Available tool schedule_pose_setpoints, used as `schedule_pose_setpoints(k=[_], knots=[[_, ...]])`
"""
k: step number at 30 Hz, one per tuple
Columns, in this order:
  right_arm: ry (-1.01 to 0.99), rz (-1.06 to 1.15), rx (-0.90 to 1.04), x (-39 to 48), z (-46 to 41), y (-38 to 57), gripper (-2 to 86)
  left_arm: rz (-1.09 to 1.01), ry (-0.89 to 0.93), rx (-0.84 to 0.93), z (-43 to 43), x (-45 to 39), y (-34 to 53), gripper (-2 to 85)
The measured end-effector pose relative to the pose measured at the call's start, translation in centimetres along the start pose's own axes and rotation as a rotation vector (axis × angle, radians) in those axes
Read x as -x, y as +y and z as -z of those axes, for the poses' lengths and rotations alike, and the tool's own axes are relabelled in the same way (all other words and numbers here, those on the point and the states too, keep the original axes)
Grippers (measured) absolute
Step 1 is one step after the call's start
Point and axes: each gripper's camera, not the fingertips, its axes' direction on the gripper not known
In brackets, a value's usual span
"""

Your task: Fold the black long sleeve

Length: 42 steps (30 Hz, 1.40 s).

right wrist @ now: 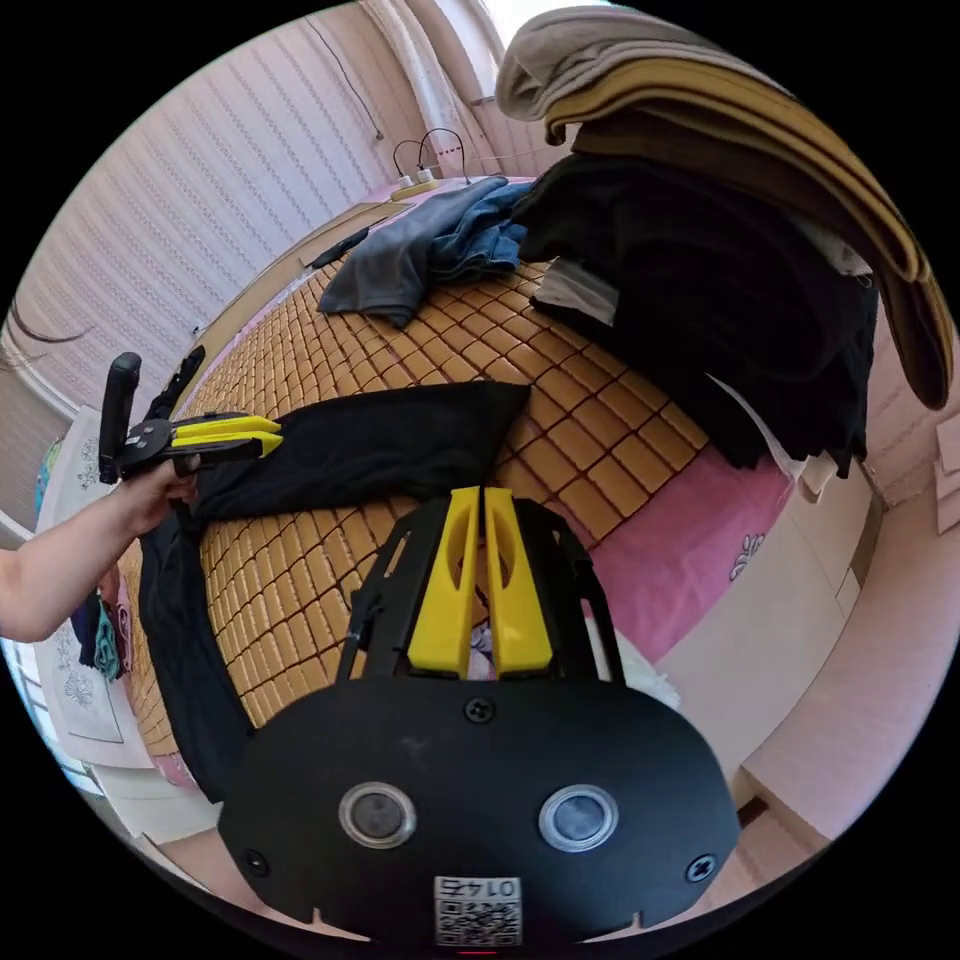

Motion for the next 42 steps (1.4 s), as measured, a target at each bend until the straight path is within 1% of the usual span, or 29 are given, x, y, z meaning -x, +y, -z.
schedule_pose_setpoints(k=[2, 4, 6, 7, 8, 9, 11, 12, 14, 15, 17, 19, 20, 21, 22, 23, 24, 26, 28, 29, 32, 35, 38, 39, 41, 42], knots=[[-0.136, -0.003, -0.012, -1.4, 1.5, 1.0, -0.4, 0.02, 0.038, -0.006, 0.3, 0.8, 0.7, 0.1], [-0.23, 0.009, -0.055, -1.8, 3.3, 1.9, -0.6, 0.032, 0.031, -0.004, 0.9, 1.3, 1.3, -0.6], [-0.356, 0.028, -0.088, -1.8, 5.3, 2.7, -0.5, 0.054, 0.037, -0.046, 2.2, 1.9, 2.2, -0.8], [-0.473, 0.05, -0.113, -1.5, 6.6, 3.3, -0.4, 0.065, 0.041, -0.086, 3.4, 2.3, 3.0, -0.9], [-0.592, 0.085, -0.127, -0.8, 8.1, 3.8, -0.3, 0.086, 0.037, -0.117, 4.9, 2.9, 3.9, -0.9], [-0.637, 0.107, -0.132, -0.3, 8.8, 4.1, -0.3, 0.099, 0.034, -0.133, 5.8, 3.2, 4.5, -0.9], [-0.776, 0.26, -0.142, 3.5, 11.7, 5.4, -0.2, 0.148, 0.017, -0.226, 10.3, 4.2, 7.7, -1.0], [-0.812, 0.305, -0.134, 4.7, 12.3, 5.8, -0.2, 0.159, 0.011, -0.252, 11.7, 4.5, 8.8, -1.0], [-0.987, 0.473, -0.087, 9.8, 13.9, 7.8, -0.1, 0.208, -0.033, -0.336, 17.3, 5.2, 14.0, -1.0], [-1.032, 0.509, -0.073, 11.1, 14.1, 8.5, -0.1, 0.227, -0.045, -0.349, 18.7, 5.4, 15.5, -1.0], [-1.204, 0.645, 0.032, 16.7, 14.0, 11.3, -0.1, 0.322, -0.085, -0.382, 23.7, 6.0, 21.9, -1.0], [-1.303, 0.753, 0.142, 20.8, 13.2, 14.1, 0.0, 0.4, -0.123, -0.382, 26.5, 6.3, 26.9, -1.0], [-1.314, 0.826, 0.231, 23.4, 12.3, 16.4, 0.0, 0.457, -0.153, -0.372, 27.7, 6.5, 30.3, -0.9], [-1.304, 0.86, 0.278, 24.6, 11.7, 17.7, 0.0, 0.486, -0.164, -0.365, 28.0, 6.7, 32.0, -0.9], [-1.272, 0.924, 0.368, 26.8, 10.4, 20.4, 0.0, 0.554, -0.167, -0.345, 28.2, 7.1, 35.4, -0.9], [-1.216, 0.981, 0.441, 28.7, 9.1, 23.3, 0.0, 0.64, -0.13, -0.321, 27.9, 7.8, 38.7, -0.8], [-1.178, 1.013, 0.463, 29.5, 8.6, 24.7, 0.0, 0.674, -0.11, -0.313, 27.6, 8.1, 40.2, -0.8], [-0.962, 1.16, 0.424, 32.2, 7.5, 30.5, 0.1, 0.776, -0.066, -0.305, 26.4, 9.0, 45.8, -0.2], [-0.827, 1.274, 0.461, 34.2, 6.1, 34.5, 0.1, 0.853, -0.051, -0.273, 26.4, 9.6, 49.1, 0.4], [-0.781, 1.373, 0.505, 35.6, 5.3, 37.0, 0.1, 0.884, -0.052, -0.259, 27.1, 9.7, 51.0, 0.7], [-0.679, 1.516, 0.558, 37.9, 3.9, 42.3, 0.3, 0.92, -0.096, -0.243, 30.2, 8.5, 54.0, 2.0], [-0.629, 1.507, 0.672, 38.0, 2.6, 45.1, 0.6, 0.918, -0.125, -0.197, 33.0, 6.0, 55.0, 3.2], [-0.618, 1.45, 0.735, 36.3, 1.9, 45.1, 1.7, 0.872, -0.143, -0.144, 34.5, 2.3, 54.5, 4.8], [-0.608, 1.429, 0.733, 35.9, 1.6, 44.7, 2.1, 0.865, -0.139, -0.136, 34.7, 1.6, 54.3, 5.0], [-0.514, 1.274, 0.678, 34.8, -0.6, 41.9, 8.0, 0.847, -0.116, -0.129, 35.3, -1.4, 53.1, 6.7], [-0.501, 1.227, 0.671, 34.6, -1.4, 41.1, 8.7, 0.838, -0.115, -0.131, 35.4, -2.1, 52.7, 7.0]])
